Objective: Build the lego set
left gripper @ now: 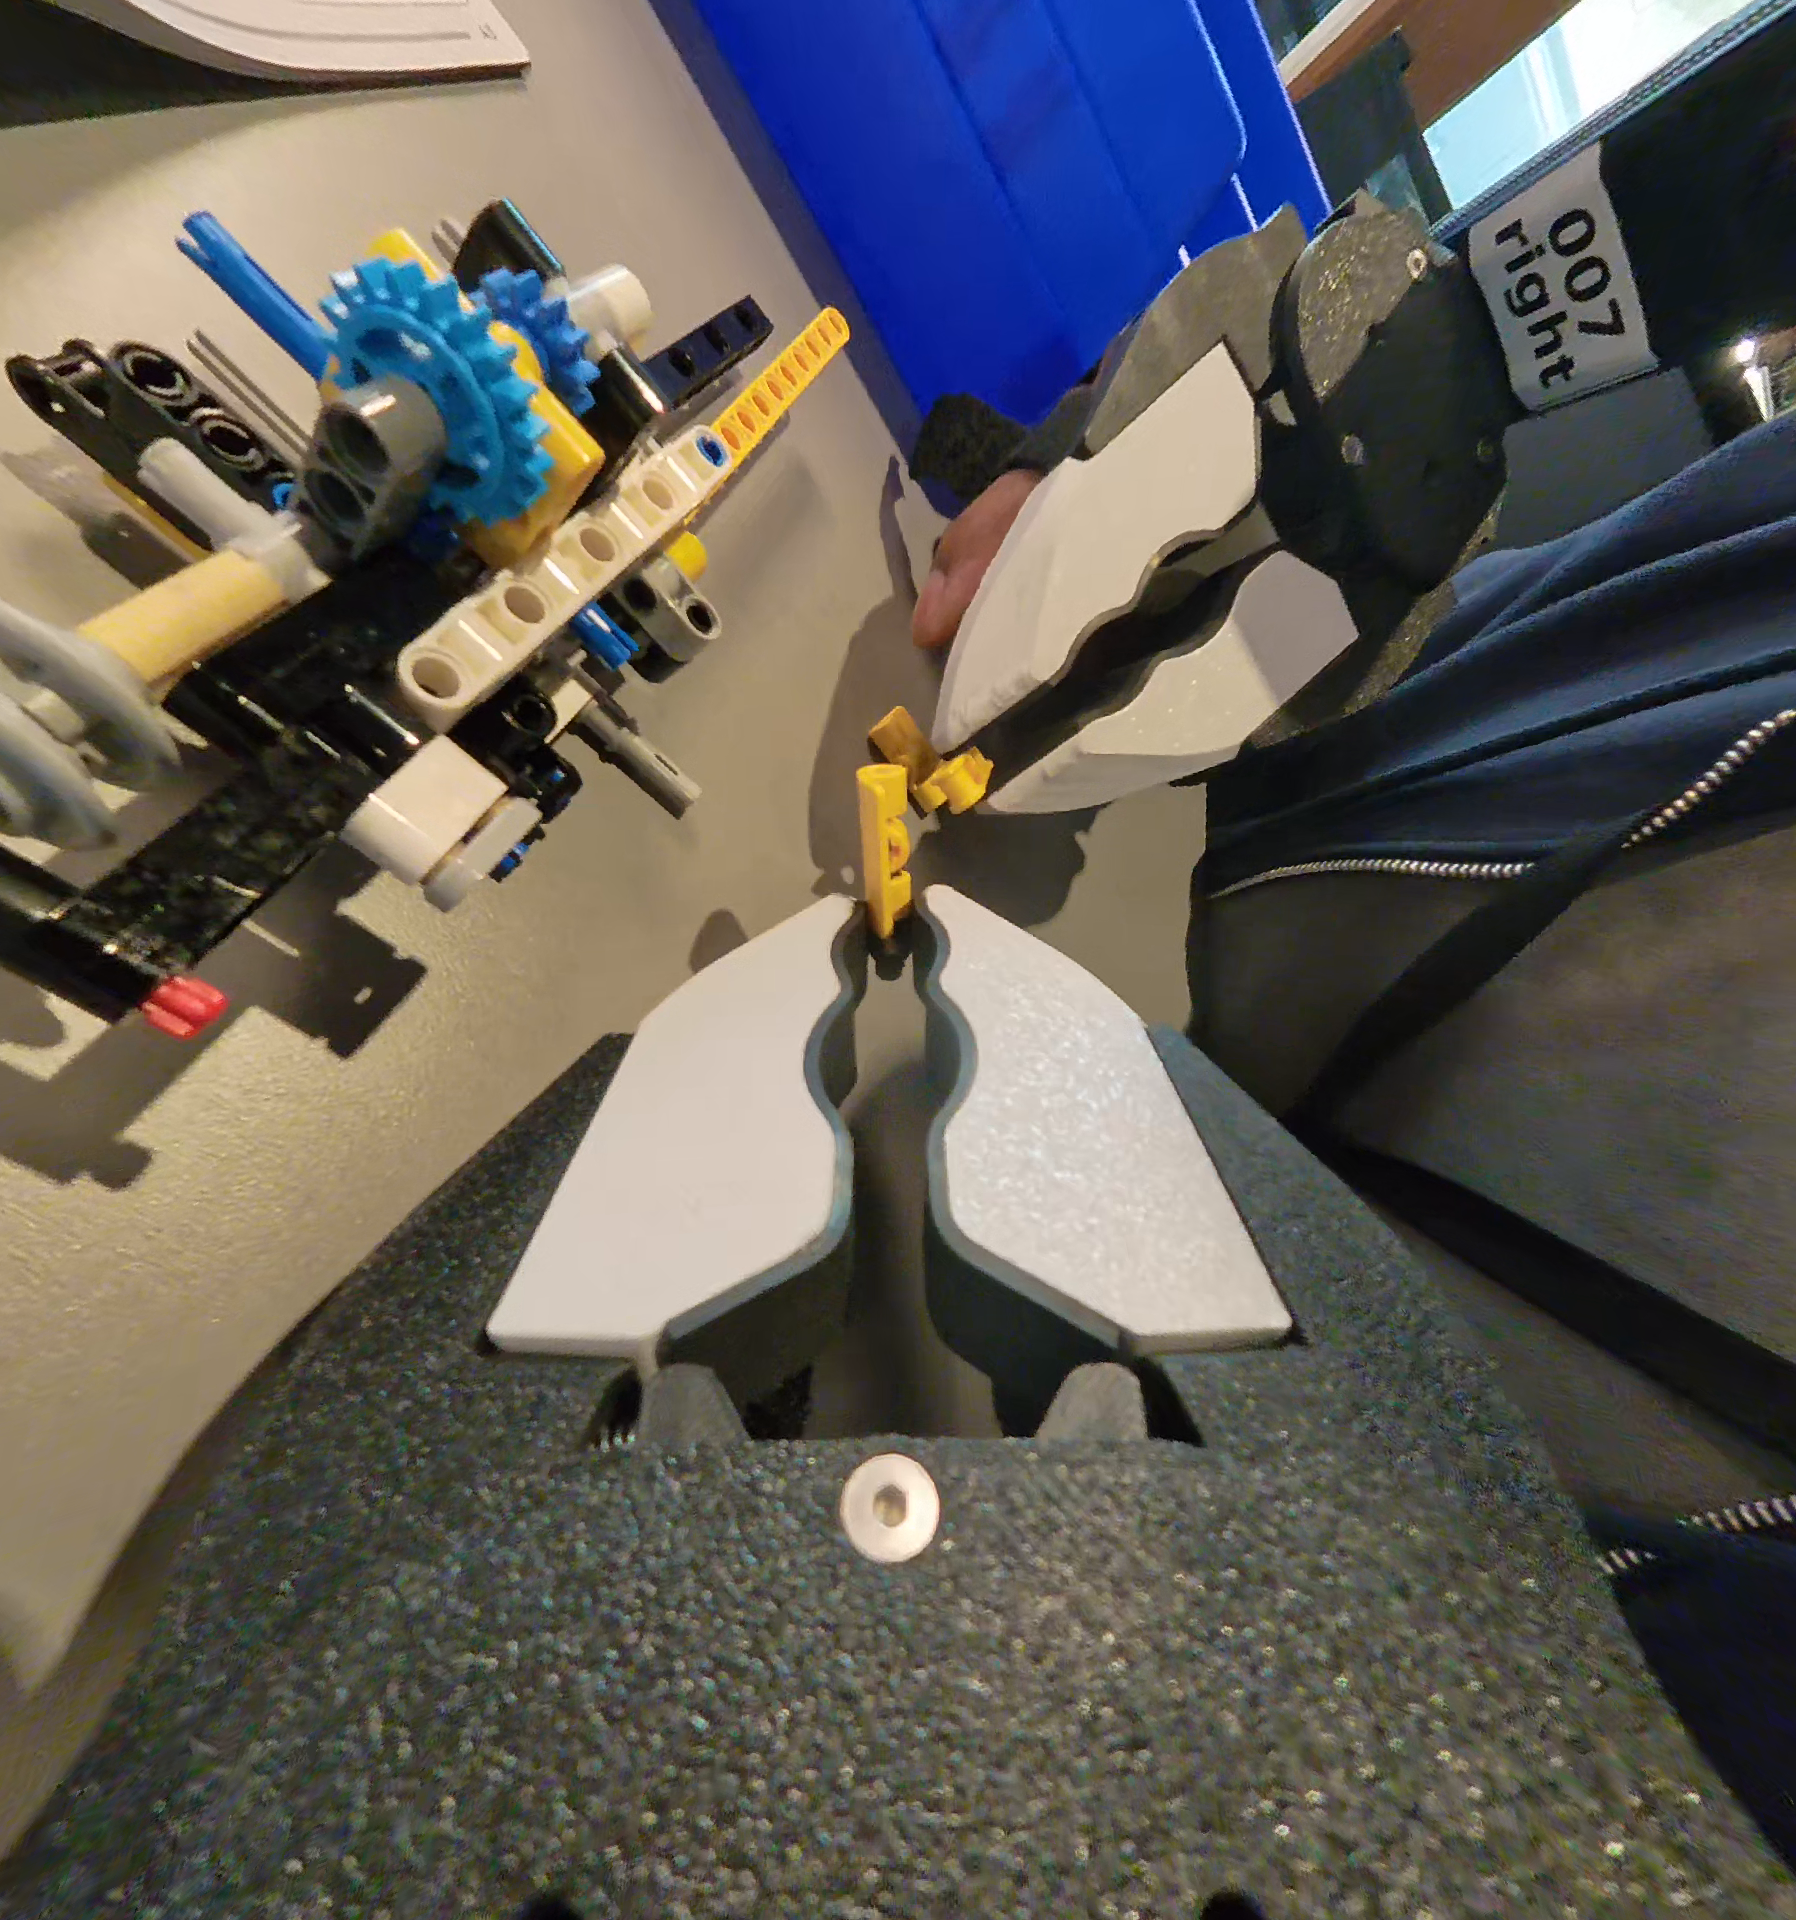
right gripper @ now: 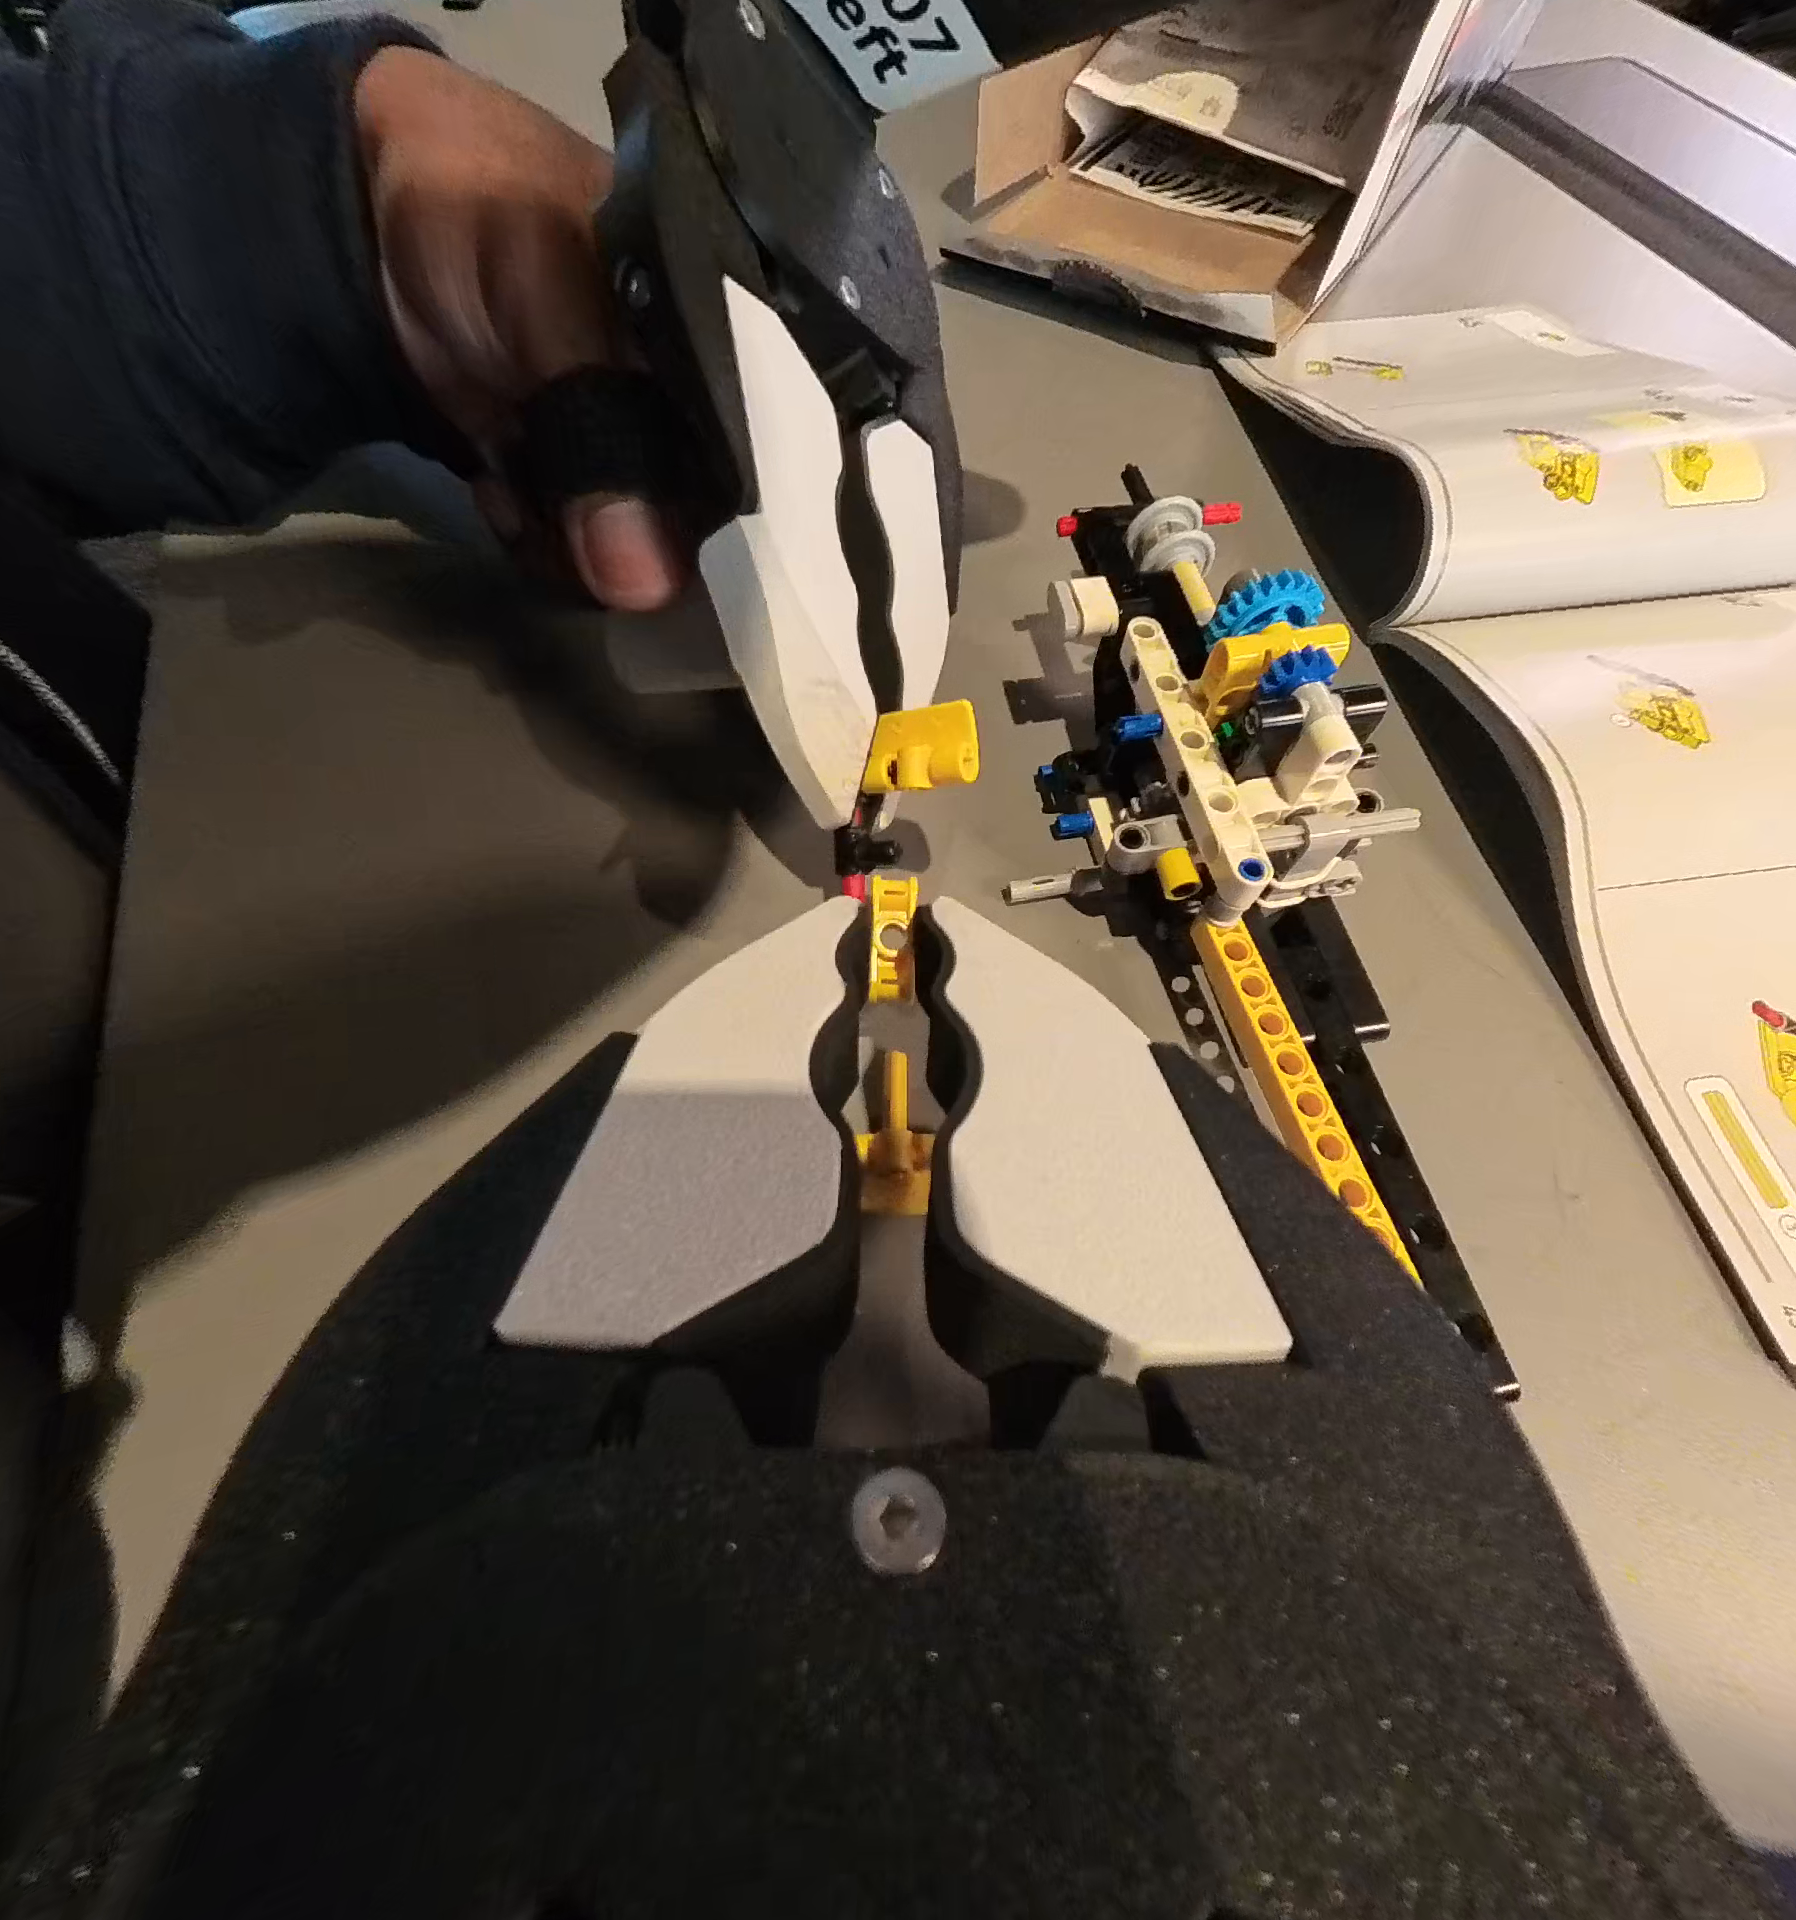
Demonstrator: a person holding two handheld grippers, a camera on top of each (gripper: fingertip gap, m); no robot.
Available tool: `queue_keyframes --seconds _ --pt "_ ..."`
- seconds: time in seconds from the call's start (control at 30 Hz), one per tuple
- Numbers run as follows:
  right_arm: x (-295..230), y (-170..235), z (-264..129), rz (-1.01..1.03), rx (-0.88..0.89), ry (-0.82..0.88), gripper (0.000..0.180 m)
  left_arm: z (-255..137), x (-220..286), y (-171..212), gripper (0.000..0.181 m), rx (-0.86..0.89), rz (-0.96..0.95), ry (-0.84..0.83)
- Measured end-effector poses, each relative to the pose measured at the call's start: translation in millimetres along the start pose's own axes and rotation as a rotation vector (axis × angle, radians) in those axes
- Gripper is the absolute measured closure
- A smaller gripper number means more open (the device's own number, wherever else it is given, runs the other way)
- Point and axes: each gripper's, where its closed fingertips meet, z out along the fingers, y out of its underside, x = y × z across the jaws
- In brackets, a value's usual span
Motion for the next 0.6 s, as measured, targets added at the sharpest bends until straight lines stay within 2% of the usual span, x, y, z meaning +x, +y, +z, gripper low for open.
queue_keyframes --seconds 0.6 --pt "0.3 0.1 0.3 -0.009 -0.003 0.008 0.172 0.0 2.7 4.0 0.173 -0.027 0.014 0.01"
